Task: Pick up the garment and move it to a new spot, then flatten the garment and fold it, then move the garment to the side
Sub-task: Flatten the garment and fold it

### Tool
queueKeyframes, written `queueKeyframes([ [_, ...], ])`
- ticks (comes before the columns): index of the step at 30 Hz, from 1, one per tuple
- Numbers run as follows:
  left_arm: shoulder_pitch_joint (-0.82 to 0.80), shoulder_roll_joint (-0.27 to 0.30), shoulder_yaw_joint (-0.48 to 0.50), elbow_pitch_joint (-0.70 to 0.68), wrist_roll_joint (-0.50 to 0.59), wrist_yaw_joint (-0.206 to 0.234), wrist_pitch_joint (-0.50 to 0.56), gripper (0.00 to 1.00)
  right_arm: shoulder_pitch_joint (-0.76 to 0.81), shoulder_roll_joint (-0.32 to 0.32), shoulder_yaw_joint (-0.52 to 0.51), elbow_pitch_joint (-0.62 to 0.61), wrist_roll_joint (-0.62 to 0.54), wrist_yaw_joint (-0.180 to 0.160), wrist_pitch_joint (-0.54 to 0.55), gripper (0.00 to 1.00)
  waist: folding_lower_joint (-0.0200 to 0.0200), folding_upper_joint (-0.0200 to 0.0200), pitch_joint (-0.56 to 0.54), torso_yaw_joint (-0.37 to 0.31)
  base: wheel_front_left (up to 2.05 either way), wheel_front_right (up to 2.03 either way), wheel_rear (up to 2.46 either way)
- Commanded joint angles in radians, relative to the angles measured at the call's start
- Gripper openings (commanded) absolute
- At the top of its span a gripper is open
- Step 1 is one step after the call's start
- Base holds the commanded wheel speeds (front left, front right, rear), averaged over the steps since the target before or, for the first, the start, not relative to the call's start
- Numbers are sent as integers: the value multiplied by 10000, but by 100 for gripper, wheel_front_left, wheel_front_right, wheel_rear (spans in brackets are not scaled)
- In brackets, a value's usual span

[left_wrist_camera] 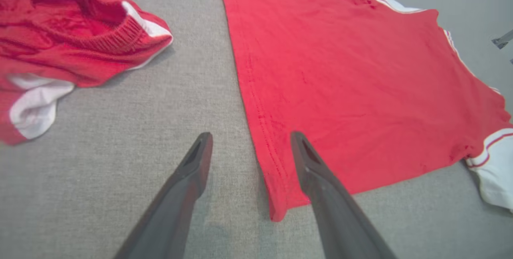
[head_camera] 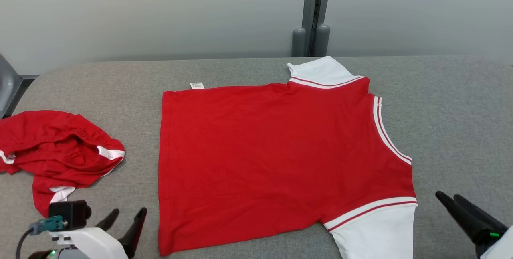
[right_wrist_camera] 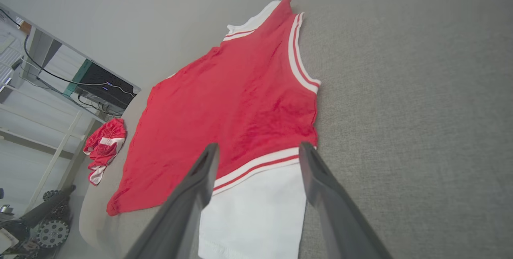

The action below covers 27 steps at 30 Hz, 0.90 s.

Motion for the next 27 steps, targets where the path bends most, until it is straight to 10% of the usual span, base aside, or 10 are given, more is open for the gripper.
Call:
queueKeyframes([
  [1,89,51,221,-154,120,270,-321,100,-93,196,-262,146,-237,23,-97,100,0,-1,-50,60,0,0,0],
  [17,-322,-1128,1849,-316,1707,1156,-2392,100,861,4580,-6718,1073,-6142,23,-111,100,0,-1,15,389,0,0,0],
  [27,527,-3371,4823,428,4937,-527,-2403,100,1723,7296,-9700,538,-10663,22,-114,100,0,-1,188,502,0,0,0],
])
